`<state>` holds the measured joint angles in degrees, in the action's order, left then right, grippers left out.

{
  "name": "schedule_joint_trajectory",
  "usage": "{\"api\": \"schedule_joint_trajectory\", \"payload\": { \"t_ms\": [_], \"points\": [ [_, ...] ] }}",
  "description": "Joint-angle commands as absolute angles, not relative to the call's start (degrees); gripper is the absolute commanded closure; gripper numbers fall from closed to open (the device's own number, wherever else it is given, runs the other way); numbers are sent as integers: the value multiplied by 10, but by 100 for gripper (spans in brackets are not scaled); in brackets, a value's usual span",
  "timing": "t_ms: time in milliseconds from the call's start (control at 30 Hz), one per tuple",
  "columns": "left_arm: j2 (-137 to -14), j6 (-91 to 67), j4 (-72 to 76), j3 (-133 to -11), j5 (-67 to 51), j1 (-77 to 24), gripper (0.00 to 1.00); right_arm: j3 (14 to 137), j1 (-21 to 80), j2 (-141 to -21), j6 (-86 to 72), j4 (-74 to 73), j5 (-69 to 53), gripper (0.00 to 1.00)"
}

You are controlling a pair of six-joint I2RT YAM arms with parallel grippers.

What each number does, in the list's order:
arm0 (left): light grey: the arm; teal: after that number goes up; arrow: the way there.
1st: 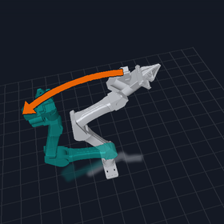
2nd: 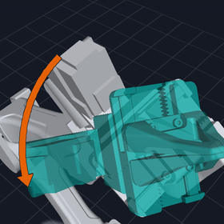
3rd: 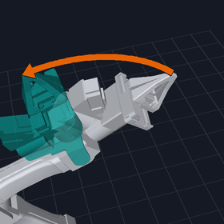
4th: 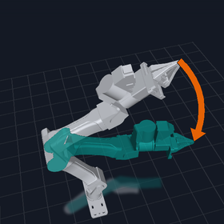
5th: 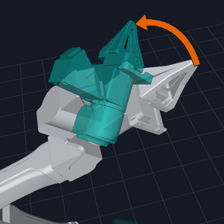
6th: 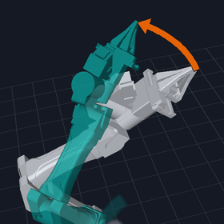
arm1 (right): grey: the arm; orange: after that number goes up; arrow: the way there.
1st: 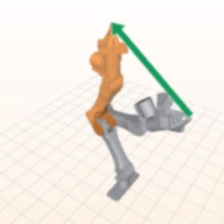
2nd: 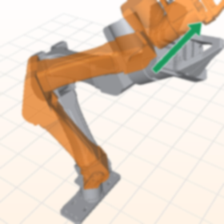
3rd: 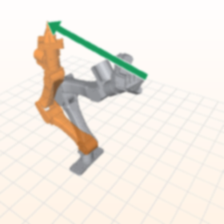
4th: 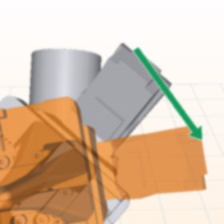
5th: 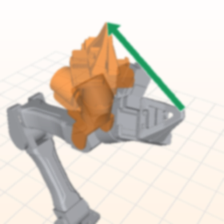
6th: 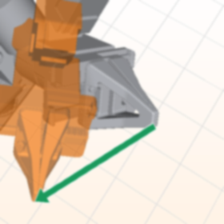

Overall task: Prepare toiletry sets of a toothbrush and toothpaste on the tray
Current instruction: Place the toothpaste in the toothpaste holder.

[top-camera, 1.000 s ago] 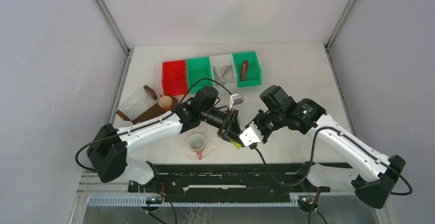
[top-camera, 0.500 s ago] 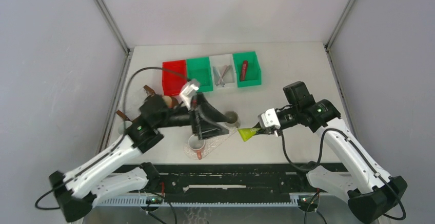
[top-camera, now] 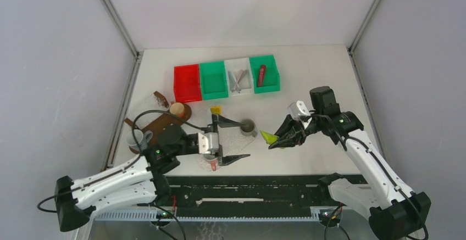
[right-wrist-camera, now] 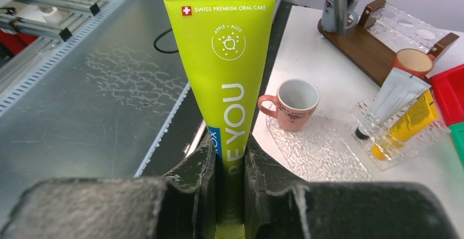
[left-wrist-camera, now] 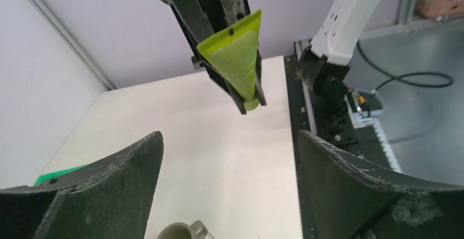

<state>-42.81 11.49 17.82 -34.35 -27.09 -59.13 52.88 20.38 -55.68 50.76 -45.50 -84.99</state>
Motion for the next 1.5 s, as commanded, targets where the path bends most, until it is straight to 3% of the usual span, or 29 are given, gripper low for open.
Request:
{"api": "schedule_joint_trajectory", "payload": {
  "t_ms": [0, 267, 633, 800, 1100, 1200, 1467],
  "points": [
    [-492, 181, 246, -394, -283, -596, 6, 526, 212, -556, 428, -381, -960, 83],
    [-567, 108, 361, -426, -349, -602, 11, 510, 222, -560, 403, -352, -960, 82],
    [-631, 1, 484, -439, -404, -603, 30, 509, 234, -565, 393, -346, -970, 81],
    [-652, -20, 501, -449, -428, -603, 50, 509, 234, -564, 388, -344, -975, 79],
    [-654, -20, 502, -445, -432, -602, 95, 502, 234, -562, 375, -330, -976, 71],
    [-649, -19, 502, -439, -427, -603, 100, 502, 234, -562, 378, -334, -974, 62],
    [-627, -33, 502, -420, -404, -597, 100, 502, 223, -556, 418, -369, -958, 27]
  ]
}}
